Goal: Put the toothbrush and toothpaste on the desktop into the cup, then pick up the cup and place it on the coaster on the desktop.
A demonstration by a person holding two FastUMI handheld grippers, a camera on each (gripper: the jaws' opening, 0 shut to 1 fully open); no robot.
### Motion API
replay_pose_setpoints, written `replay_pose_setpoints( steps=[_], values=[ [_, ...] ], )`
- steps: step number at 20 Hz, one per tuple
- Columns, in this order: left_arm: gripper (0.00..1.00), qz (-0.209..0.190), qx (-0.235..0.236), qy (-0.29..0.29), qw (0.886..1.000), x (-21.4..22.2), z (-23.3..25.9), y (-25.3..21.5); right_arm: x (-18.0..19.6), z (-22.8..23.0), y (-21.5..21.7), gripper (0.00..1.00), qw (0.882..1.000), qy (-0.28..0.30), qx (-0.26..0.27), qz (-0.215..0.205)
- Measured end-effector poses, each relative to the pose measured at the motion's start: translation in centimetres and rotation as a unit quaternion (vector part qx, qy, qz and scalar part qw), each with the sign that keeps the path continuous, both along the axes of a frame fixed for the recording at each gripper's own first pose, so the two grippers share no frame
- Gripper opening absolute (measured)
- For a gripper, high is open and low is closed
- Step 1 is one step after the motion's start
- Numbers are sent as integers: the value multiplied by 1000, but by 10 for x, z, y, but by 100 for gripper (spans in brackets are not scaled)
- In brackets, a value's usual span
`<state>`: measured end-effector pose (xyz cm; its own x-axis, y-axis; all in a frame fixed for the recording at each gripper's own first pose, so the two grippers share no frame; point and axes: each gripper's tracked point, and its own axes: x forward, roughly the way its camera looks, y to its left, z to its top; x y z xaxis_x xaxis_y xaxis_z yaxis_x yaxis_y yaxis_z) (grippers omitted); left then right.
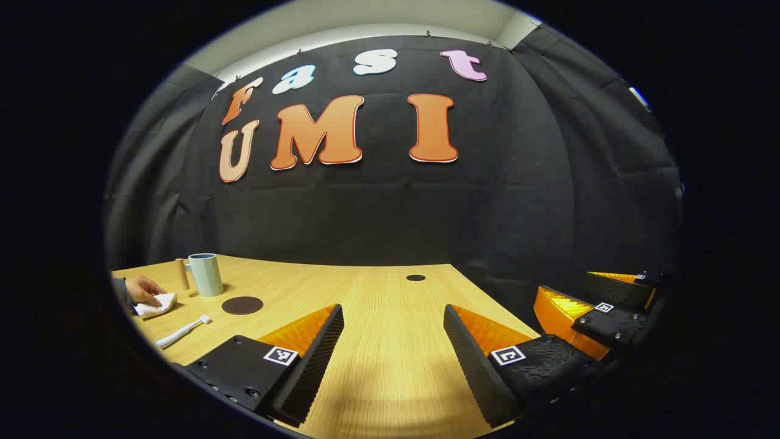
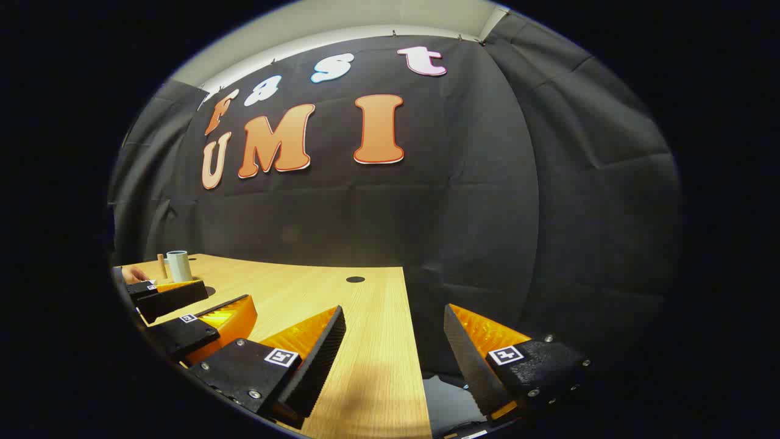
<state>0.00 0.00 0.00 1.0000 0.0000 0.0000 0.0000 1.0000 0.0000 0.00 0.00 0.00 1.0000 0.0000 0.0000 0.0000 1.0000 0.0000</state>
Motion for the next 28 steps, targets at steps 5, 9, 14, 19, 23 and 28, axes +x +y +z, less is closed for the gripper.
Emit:
replay_pose_setpoints(
  steps=[5, 9, 14, 19, 23, 28],
  values=[
    [100, 0, -1, 0, 1000, 1, -1, 0, 0, 0, 0, 98, 1000, 0, 0, 0],
    [99, 0, 0, 0, 1000, 0, -1, 0, 0, 0, 0, 98, 1000, 0, 0, 0],
    [99, -1, 2, -2, 1000, 0, 2, 2, 0, 0, 0, 98, 1000, 0, 1, 0],
    [100, -2, 2, -4, 1000, 5, 1, 0, 6, 0, 1, 100, 1000, 2, -1, 2],
    [98, -6, -1, 16, 1000, 19, -11, -4, 47, -6, 8, 98, 999, 27, -26, -5],
    [100, -12, -67, -82, 994, 71, 66, 41, 50, 88, 9, 98, 990, -99, -79, -56]
  ],
)
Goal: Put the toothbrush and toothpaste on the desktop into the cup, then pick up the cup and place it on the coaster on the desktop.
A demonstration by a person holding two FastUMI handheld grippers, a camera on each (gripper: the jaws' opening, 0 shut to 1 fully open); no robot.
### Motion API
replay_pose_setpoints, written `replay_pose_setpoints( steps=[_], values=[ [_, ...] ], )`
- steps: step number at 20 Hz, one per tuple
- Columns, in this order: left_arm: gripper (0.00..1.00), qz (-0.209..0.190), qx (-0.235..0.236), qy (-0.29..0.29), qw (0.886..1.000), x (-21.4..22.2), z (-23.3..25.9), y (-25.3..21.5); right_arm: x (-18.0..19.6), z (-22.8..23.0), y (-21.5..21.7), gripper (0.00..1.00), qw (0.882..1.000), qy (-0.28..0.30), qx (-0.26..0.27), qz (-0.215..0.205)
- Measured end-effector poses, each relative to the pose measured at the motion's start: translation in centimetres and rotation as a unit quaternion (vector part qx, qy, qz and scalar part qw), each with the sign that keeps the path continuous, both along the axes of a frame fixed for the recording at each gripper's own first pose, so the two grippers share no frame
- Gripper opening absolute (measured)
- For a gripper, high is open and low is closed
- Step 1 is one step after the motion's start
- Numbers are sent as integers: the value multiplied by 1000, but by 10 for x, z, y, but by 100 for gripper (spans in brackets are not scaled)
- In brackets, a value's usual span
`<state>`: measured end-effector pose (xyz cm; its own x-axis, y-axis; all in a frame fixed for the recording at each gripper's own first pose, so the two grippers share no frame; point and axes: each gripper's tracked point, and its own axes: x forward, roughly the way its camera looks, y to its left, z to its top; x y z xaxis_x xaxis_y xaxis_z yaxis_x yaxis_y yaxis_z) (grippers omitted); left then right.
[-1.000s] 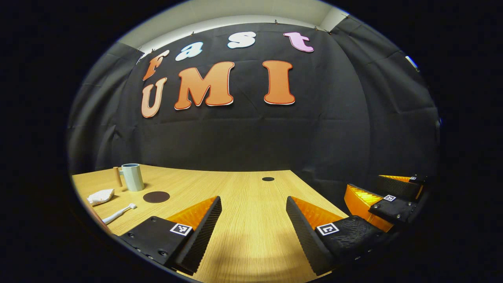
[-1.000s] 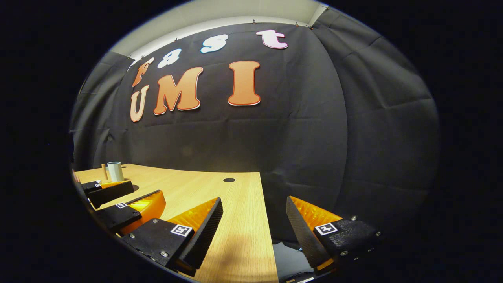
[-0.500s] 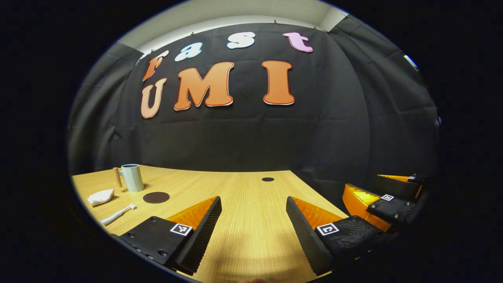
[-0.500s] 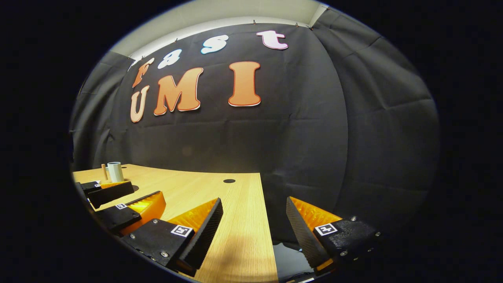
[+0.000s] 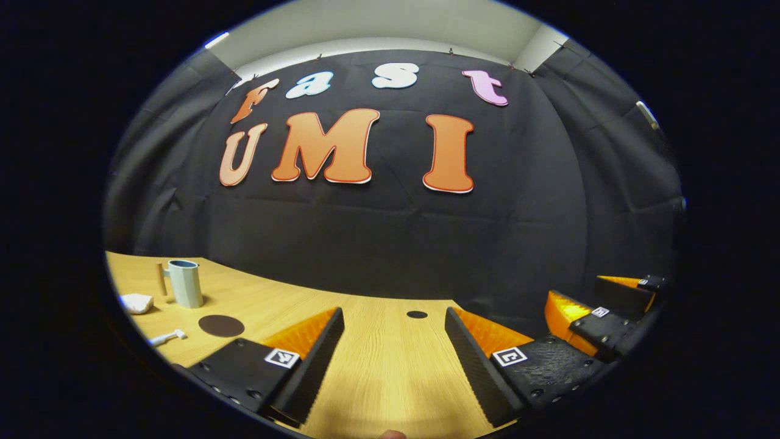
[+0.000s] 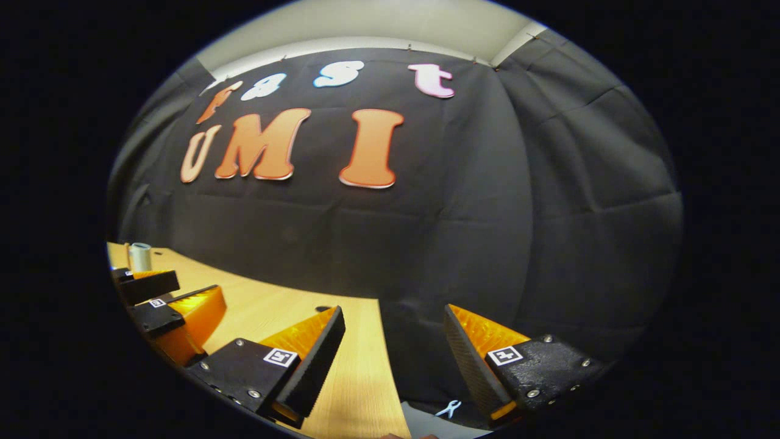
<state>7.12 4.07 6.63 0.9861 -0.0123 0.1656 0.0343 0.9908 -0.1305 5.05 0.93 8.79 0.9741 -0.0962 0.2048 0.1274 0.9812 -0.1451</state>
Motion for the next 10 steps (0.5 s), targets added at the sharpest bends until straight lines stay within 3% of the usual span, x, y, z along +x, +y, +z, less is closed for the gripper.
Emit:
replay_pose_setpoints(
  steps=[1, 4, 6, 10],
  values=[
    [99, -18, -15, -6, 1000, 5, 15, 5, -3, 24, 6, 99, 999, -29, -13, -6],
    [100, -40, 3, 0, 999, -1, 34, 51, -26, 49, 49, 100, 999, -17, -27, 1],
    [100, -52, 14, -6, 999, -16, 42, 100, -47, 58, 73, 100, 1000, -13, -11, -14],
    [98, -90, 42, 10, 995, -30, 42, 185, -76, 62, 148, 100, 1000, -11, 18, -6]
  ],
)
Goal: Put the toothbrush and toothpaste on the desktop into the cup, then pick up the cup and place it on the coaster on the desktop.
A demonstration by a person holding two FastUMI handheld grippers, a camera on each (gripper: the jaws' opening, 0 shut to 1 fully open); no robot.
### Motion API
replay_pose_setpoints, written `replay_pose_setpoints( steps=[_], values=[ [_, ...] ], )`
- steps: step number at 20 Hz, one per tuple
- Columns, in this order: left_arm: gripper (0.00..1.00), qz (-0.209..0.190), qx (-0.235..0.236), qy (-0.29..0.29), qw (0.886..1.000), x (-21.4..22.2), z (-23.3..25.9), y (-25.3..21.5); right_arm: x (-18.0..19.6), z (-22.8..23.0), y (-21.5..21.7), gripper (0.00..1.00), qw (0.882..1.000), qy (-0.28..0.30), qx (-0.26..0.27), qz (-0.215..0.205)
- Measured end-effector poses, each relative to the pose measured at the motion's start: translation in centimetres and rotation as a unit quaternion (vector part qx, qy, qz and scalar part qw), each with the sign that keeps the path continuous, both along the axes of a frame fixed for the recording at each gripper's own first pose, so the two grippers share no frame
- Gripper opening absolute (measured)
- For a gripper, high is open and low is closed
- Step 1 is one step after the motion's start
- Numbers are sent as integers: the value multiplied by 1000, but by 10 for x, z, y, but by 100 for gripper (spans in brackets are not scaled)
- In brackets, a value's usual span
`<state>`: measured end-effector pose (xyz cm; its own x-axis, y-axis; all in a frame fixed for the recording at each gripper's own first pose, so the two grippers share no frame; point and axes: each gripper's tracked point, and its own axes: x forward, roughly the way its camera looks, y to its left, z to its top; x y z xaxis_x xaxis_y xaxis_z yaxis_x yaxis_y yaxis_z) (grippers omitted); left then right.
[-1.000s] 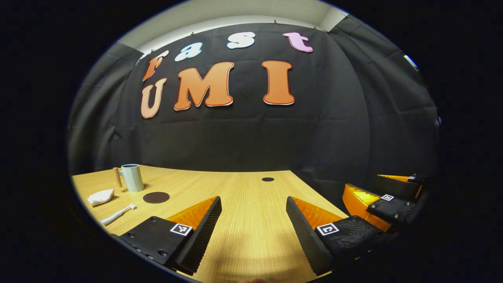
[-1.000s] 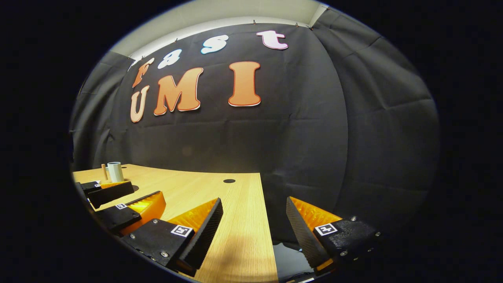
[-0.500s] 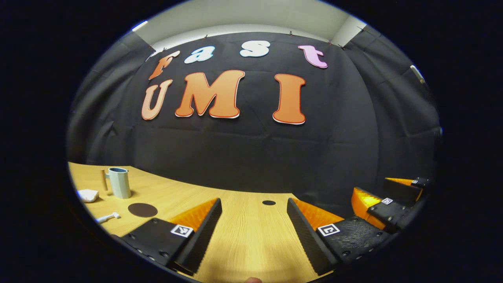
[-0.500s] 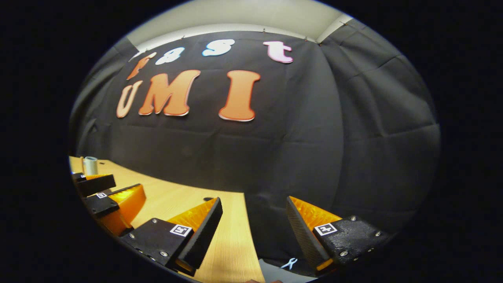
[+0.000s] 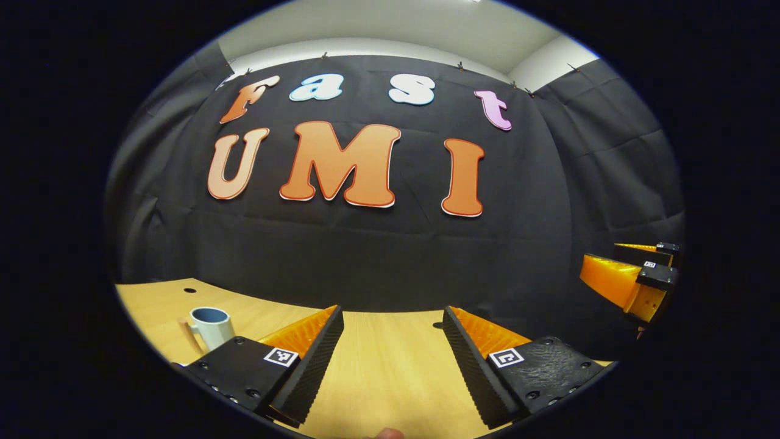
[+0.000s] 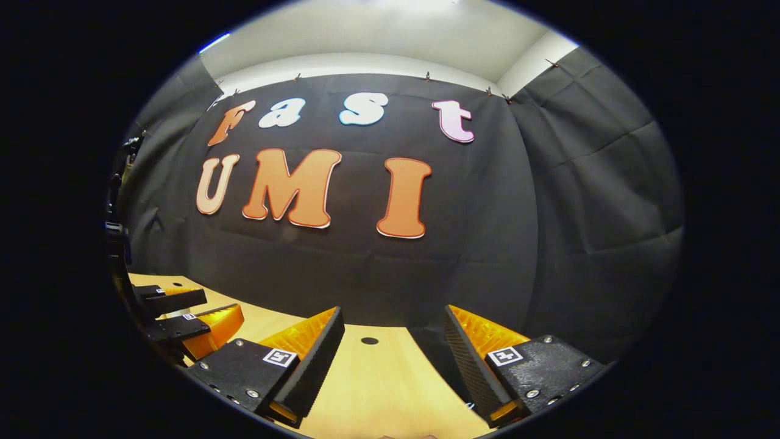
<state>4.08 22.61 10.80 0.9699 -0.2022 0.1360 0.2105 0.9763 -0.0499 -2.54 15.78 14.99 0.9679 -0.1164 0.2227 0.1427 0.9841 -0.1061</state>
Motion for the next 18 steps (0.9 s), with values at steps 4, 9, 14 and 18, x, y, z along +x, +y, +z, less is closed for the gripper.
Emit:
replay_pose_setpoints(
  steps=[4, 9, 14, 18],
  values=[
    [100, -10, 30, 7, 999, -15, 8, 80, -6, -12, 70, 100, 999, 26, 12, 32],
    [98, 12, 33, 30, 999, -16, 15, 169, -3, -31, 125, 96, 995, 76, 33, 63],
    [98, 9, 30, 92, 995, -5, -1, 219, 5, -49, 160, 98, 987, 131, 26, 85],
    [98, 33, 74, 164, 983, 5, -27, 256, 8, -64, 178, 98, 977, 182, 48, 102]
  ],
)
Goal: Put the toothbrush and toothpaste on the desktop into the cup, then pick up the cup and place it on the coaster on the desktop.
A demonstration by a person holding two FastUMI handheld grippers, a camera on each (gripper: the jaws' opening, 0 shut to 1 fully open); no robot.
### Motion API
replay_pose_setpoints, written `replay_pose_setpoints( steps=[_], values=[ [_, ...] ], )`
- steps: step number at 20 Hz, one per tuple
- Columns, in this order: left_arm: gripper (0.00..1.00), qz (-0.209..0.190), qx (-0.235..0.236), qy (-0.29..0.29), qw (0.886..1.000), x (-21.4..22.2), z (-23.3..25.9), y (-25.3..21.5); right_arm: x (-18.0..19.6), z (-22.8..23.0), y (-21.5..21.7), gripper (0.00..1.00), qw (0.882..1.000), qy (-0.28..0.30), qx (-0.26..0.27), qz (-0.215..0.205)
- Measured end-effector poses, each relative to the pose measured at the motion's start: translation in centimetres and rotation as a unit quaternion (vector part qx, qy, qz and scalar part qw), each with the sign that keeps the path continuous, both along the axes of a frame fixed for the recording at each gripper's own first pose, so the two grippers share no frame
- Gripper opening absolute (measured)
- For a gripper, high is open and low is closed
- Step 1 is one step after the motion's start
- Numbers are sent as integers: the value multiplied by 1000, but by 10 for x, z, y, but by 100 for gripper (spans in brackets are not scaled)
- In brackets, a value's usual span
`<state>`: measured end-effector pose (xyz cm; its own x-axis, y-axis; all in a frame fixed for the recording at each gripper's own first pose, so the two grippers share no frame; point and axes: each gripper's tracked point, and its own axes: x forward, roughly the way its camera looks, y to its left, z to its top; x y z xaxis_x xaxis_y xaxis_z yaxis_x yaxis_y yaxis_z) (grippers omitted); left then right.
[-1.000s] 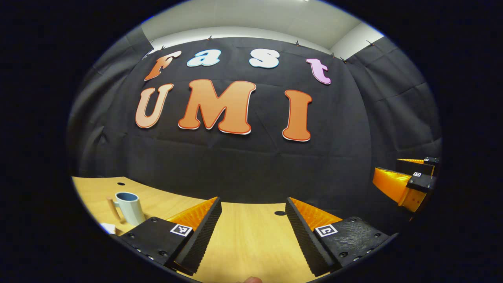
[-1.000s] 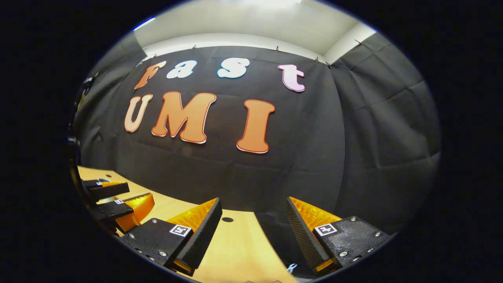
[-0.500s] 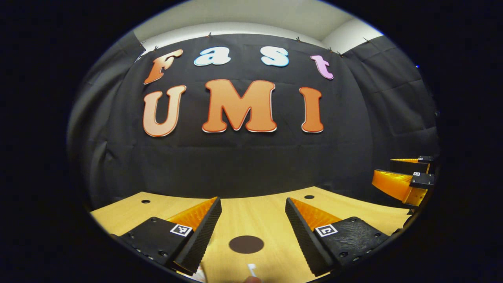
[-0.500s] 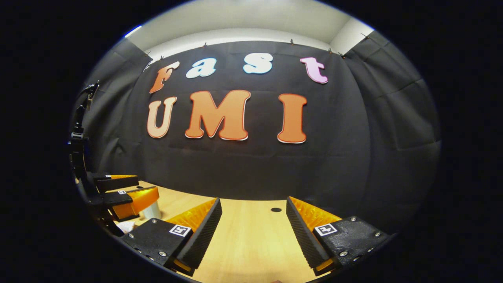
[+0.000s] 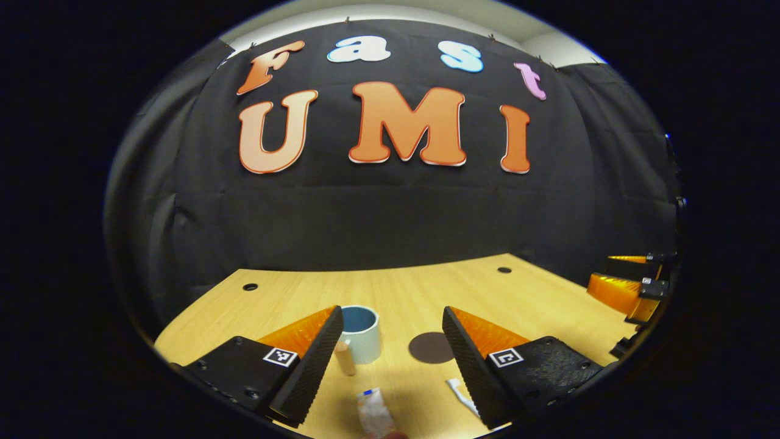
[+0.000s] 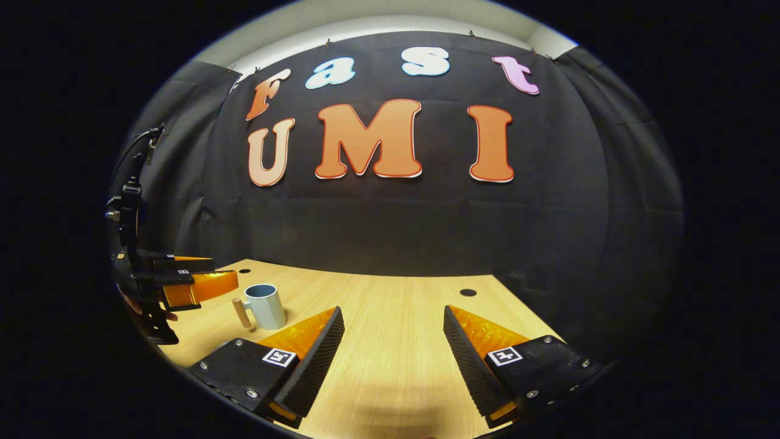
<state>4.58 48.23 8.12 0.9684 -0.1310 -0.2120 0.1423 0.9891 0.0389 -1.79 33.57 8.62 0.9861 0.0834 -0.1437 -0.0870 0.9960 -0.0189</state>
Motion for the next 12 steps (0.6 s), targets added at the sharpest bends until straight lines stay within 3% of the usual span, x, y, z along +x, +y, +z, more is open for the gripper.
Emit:
replay_pose_setpoints(
  steps=[2, 5, 8, 12],
  values=[
    [98, 10, 18, 34, 999, 1, -15, 13, 1, -6, 8, 98, 1000, 26, 0, 7],
    [98, -10, 10, 92, 996, 1, -35, 12, 0, -17, 21, 98, 998, 63, -11, 24],
    [98, -36, -15, 157, 987, -4, -53, 7, -4, -30, 41, 97, 993, 103, -8, 60],
    [98, -28, -10, 231, 973, -10, -58, 8, -9, -43, 65, 96, 985, 149, 0, 90]
  ],
)
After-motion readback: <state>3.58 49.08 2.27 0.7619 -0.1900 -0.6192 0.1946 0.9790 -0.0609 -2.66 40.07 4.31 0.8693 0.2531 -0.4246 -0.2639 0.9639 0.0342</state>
